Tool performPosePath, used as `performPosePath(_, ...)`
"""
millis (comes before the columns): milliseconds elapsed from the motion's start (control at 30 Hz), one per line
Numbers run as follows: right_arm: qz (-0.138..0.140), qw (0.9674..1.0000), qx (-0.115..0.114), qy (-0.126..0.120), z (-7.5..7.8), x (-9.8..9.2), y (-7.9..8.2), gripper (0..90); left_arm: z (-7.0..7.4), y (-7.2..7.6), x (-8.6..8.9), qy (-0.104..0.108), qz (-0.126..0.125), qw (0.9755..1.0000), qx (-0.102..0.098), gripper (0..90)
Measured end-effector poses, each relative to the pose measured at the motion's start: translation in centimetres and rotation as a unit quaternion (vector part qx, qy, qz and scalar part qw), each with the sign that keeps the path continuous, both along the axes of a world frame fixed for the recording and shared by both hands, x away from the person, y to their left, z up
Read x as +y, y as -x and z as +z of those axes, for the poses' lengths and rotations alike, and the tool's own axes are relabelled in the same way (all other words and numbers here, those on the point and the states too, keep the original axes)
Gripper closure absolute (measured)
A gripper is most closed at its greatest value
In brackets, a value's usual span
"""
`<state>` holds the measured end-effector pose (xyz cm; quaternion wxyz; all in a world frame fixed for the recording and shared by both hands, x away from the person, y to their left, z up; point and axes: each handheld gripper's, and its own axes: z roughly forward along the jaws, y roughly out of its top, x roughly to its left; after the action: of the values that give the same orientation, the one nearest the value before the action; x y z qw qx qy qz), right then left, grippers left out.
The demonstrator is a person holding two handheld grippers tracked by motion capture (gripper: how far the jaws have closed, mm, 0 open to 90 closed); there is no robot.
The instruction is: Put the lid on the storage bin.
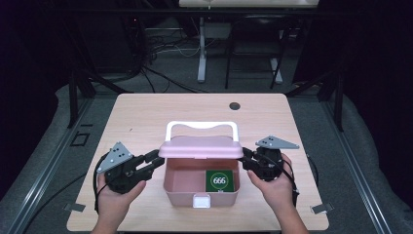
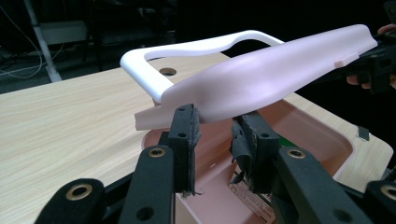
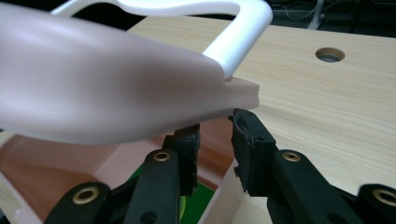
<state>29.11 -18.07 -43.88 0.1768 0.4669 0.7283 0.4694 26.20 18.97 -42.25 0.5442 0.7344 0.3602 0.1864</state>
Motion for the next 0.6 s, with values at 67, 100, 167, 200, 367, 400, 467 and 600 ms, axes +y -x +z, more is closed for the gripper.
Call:
performPosePath(67,0.001,1.0000,0.006,0.004,-0.1,0.0,0.0,71.5,0.0,0.0,0.0,0.000,0.000,1.0000,0.000,69.6)
performPosePath(100,-0.002,1.0000,0.001,0.000,-0.3,0.1,-0.2,71.6,0.1,0.0,0.0,0.001,0.000,1.0000,-0.001,69.8)
performPosePath(167,-0.002,1.0000,0.005,0.000,-0.3,0.0,-0.2,71.6,0.2,-0.1,0.0,0.003,0.001,1.0000,-0.002,70.0)
performPosePath(200,-0.002,1.0000,0.006,0.000,-0.4,0.0,-0.2,71.6,0.3,-0.2,0.1,0.003,0.001,1.0000,-0.001,70.0)
performPosePath(367,-0.007,0.9999,0.010,0.001,-0.7,-0.3,-0.5,71.6,0.7,-0.4,0.0,0.003,0.003,1.0000,-0.001,69.9)
performPosePath(400,-0.008,0.9999,0.011,0.002,-0.8,-0.4,-0.6,71.6,0.8,-0.5,0.0,0.003,0.004,1.0000,-0.003,69.8)
performPosePath(467,-0.012,0.9998,0.017,0.003,-0.9,-0.9,-0.7,71.6,1.0,-0.5,-0.2,0.001,0.006,1.0000,-0.004,69.7)
performPosePath(600,-0.028,0.9995,0.016,-0.005,-1.2,-1.7,-1.1,71.6,1.4,-0.6,-0.3,-0.002,0.007,1.0000,-0.003,69.5)
